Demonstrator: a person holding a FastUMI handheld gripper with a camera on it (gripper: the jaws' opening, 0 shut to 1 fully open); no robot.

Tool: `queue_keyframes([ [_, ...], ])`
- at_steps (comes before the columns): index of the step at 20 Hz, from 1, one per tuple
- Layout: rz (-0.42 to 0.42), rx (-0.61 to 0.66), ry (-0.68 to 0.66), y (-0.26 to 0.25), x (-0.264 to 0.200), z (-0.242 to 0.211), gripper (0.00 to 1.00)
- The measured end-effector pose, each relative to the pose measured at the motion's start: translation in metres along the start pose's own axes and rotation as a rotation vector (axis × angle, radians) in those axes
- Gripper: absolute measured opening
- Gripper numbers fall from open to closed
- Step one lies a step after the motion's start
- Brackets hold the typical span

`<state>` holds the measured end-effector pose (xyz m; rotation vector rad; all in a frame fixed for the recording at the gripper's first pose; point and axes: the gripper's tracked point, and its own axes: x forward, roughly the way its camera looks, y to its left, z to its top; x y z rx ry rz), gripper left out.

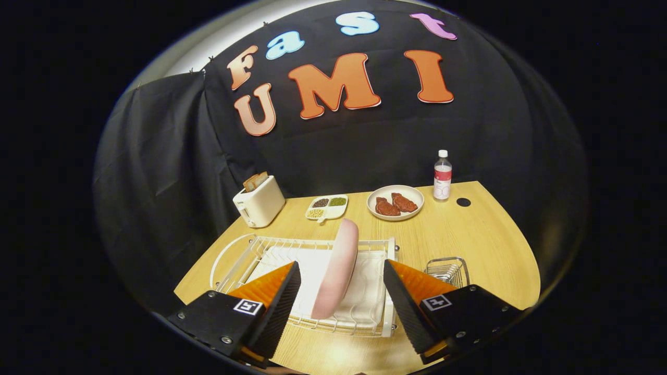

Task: Take the plate from the dish rack, then take the spoon from the basket and place it into the plate.

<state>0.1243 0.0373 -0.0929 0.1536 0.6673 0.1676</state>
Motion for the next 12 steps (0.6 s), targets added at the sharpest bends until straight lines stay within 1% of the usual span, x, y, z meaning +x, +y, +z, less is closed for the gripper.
queue_keyframes([
  [5,-0.034,0.024,0.101,-0.001,0.035,-0.017,0.93],
  [9,-0.048,0.034,0.170,0.005,0.058,-0.030,0.89],
  [12,-0.065,0.027,0.203,0.008,0.072,-0.037,0.84],
])
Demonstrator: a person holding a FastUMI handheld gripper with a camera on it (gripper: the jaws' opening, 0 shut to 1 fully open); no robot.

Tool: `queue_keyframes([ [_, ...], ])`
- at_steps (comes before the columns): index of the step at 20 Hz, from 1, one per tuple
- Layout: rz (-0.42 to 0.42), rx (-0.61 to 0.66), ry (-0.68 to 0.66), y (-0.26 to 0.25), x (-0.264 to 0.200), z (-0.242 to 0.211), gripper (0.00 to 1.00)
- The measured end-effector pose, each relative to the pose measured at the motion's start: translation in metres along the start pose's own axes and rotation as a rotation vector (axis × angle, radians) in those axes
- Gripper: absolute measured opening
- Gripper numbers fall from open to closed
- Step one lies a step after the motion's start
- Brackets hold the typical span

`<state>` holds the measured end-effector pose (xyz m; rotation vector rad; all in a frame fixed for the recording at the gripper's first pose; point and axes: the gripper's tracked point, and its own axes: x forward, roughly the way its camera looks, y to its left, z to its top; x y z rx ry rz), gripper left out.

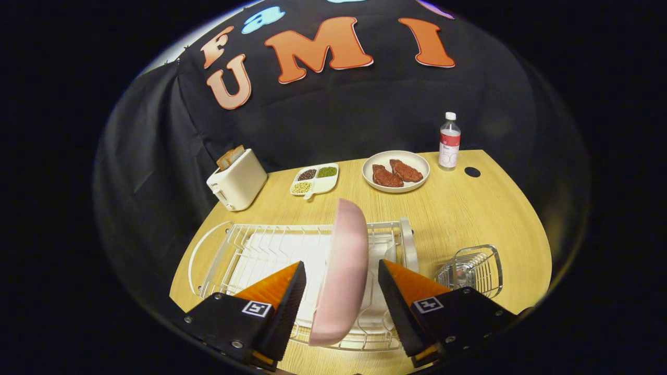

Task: Take the plate from the dish rack, then take the spoon from the basket and place it into the plate.

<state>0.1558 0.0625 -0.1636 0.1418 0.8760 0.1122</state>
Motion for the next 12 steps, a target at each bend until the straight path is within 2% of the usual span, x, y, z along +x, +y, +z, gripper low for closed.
queue_keyframes([
  [5,-0.023,0.014,0.050,0.005,0.011,-0.010,0.67],
  [6,-0.029,0.021,0.034,0.006,0.009,-0.004,0.58],
  [8,-0.057,0.022,0.013,0.006,0.004,0.003,0.49],
  [12,-0.107,0.006,-0.046,0.005,-0.006,0.023,0.44],
])
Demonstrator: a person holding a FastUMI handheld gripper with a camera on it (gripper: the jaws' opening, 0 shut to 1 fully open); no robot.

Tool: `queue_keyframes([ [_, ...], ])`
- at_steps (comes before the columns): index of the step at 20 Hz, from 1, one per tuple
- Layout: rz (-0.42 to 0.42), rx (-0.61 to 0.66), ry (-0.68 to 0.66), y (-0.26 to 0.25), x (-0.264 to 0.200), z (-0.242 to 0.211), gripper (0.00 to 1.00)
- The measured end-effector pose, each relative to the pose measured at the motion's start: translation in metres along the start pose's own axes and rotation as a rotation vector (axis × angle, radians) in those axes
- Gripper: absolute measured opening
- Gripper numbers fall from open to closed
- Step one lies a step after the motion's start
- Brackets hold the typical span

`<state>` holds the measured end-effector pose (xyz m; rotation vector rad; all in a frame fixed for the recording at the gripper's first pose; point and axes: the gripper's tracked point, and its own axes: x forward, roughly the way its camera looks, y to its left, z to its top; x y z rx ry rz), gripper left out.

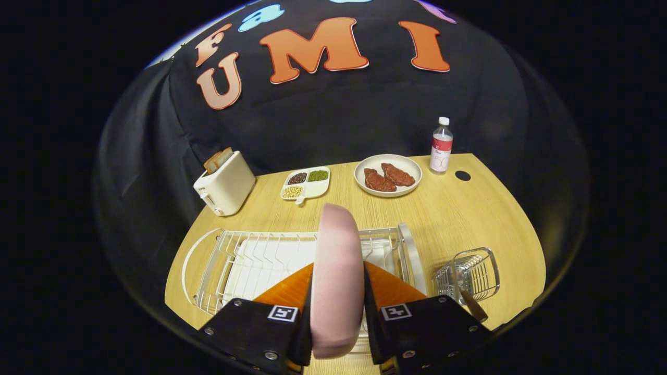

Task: Take the plate from the dish rack, then take the spoon from the basket and place it into the plate.

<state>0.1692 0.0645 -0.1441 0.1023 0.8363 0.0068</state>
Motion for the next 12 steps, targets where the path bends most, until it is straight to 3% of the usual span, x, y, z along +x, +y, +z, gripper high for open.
queue_keyframes([
  [5,-0.065,-0.020,-0.092,-0.014,-0.017,0.024,0.35],
  [8,-0.018,0.039,-0.096,-0.011,-0.034,0.026,0.26],
  [12,0.032,0.058,-0.119,-0.012,-0.057,0.020,0.24],
])
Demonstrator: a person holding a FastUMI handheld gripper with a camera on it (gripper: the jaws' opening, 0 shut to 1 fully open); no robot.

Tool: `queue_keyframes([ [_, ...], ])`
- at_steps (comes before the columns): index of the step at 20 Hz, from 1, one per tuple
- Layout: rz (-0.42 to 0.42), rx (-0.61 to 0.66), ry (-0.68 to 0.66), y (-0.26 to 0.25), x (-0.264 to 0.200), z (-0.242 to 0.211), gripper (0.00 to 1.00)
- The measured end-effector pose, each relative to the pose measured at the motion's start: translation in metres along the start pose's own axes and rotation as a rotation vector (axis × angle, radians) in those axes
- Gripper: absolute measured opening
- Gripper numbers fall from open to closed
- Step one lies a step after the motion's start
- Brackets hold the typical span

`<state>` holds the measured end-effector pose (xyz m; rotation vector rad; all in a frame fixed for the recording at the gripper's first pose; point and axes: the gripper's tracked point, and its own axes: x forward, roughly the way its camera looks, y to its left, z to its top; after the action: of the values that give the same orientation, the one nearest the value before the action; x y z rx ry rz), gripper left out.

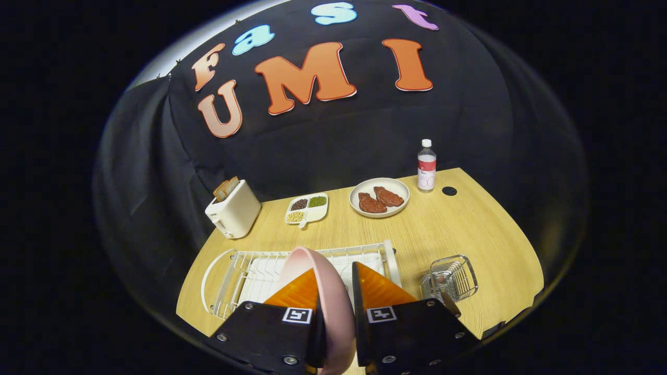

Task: Take the plate from the dish rack, then take the spoon from the basket and place it into the plate.

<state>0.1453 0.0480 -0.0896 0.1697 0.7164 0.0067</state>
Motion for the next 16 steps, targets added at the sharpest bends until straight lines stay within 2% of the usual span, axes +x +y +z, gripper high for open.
queue_keyframes([
  [7,0.085,-0.016,-0.015,0.003,-0.052,-0.019,0.24],
  [16,0.074,-0.029,-0.042,-0.024,-0.084,-0.065,0.24],
])
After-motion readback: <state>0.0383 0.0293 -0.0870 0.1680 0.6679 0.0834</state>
